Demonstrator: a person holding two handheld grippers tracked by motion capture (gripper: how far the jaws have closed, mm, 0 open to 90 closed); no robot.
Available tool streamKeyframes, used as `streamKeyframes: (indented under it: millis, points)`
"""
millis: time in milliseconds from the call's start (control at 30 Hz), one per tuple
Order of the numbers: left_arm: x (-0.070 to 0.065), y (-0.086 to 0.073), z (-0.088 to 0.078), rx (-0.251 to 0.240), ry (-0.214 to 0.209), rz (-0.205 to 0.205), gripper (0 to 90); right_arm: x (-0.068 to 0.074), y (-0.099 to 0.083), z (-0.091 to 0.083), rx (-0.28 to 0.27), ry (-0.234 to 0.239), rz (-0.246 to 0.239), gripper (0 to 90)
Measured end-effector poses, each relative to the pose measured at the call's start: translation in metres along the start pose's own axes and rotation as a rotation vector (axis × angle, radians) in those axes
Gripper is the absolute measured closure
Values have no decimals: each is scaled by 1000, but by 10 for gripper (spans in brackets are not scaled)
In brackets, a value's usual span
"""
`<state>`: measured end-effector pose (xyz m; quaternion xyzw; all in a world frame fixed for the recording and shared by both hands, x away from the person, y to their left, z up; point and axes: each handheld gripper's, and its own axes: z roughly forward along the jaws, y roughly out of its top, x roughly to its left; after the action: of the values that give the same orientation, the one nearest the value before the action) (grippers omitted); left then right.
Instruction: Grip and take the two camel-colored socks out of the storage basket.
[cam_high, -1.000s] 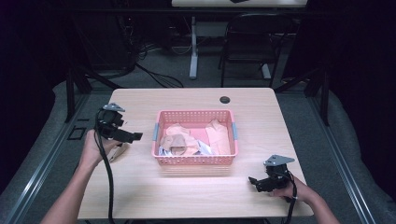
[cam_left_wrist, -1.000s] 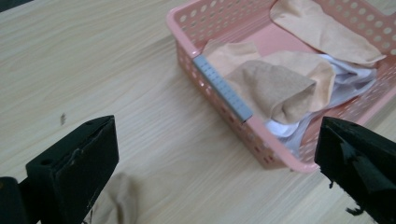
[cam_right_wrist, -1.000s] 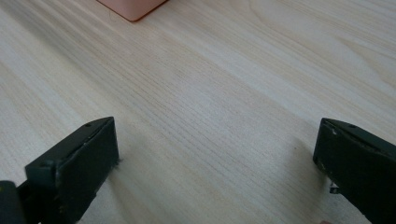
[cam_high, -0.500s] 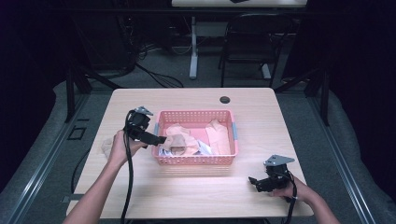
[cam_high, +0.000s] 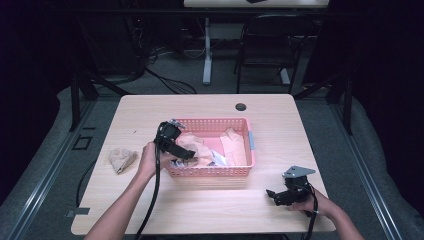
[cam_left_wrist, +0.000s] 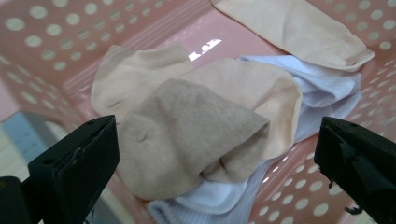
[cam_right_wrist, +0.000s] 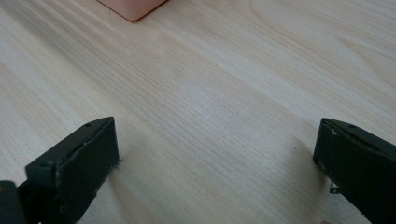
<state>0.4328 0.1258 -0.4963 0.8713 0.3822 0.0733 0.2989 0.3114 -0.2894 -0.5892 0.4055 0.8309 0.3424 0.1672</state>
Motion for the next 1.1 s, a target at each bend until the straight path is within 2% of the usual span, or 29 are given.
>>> streamKeyframes:
  millis: [200, 333, 433, 567, 667, 700, 867, 933, 1100]
  points:
    - [-7, 4, 16, 44, -6, -2, 1, 0, 0, 0, -1, 0, 0, 0]
    - [-10, 6, 27, 78, 5, -8, 13, 0, 0, 0, 2, 0, -2, 0]
    - [-11, 7, 30, 92, 23, -3, 53, 0, 0, 0, 2, 0, -2, 0]
    - [-12, 8, 33, 122, 42, -4, 151, 0, 0, 0, 0, 0, 0, 0]
    - [-12, 9, 34, 131, 53, -2, 179, 0, 0, 0, 2, 1, -3, 0]
    - [-12, 11, 36, 149, 54, -5, 231, 0, 0, 0, 1, 1, -2, 0]
    - [-14, 11, 38, 177, 51, 3, 378, 0, 0, 0, 1, 1, -2, 0]
    - [-15, 11, 39, 179, 66, 2, 460, 0, 0, 0, 1, 2, -2, 0]
    - [-15, 11, 39, 187, 94, 5, 730, 0, 0, 0, 3, 1, -3, 0]
